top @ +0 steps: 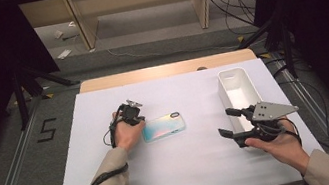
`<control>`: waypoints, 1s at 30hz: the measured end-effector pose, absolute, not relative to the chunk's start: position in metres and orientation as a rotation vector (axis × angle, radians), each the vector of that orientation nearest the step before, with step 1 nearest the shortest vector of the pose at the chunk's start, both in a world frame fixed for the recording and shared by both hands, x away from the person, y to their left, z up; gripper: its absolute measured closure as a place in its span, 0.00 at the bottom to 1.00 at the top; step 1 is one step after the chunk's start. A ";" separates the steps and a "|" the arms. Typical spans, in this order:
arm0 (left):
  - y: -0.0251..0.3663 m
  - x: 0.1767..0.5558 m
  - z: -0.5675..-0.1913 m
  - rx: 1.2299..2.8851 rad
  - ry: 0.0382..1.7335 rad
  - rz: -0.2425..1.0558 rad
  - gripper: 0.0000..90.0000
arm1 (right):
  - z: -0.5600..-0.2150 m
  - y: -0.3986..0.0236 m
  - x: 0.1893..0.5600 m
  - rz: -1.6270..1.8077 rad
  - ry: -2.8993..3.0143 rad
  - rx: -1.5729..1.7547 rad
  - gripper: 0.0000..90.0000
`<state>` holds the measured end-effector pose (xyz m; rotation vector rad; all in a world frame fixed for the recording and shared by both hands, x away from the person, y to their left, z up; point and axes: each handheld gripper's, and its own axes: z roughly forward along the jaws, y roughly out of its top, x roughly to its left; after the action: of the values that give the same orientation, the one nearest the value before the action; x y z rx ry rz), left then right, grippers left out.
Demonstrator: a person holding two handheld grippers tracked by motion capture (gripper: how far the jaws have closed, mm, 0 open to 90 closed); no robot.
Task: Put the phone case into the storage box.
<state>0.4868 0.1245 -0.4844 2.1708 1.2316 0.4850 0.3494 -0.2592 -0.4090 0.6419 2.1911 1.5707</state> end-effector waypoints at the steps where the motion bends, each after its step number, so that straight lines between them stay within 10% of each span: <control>1: 0.124 0.487 -0.484 2.171 1.232 0.485 1.00 | -0.409 -0.259 0.349 1.570 2.191 0.643 0.33; 30: 0.116 0.439 -0.483 2.275 1.068 0.451 1.00 | -0.409 -0.259 0.350 1.557 2.185 0.653 0.33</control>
<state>0.4391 0.1164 -0.4833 2.2747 1.0678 0.4508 0.3495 -0.2591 -0.4090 0.6534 2.1846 1.5575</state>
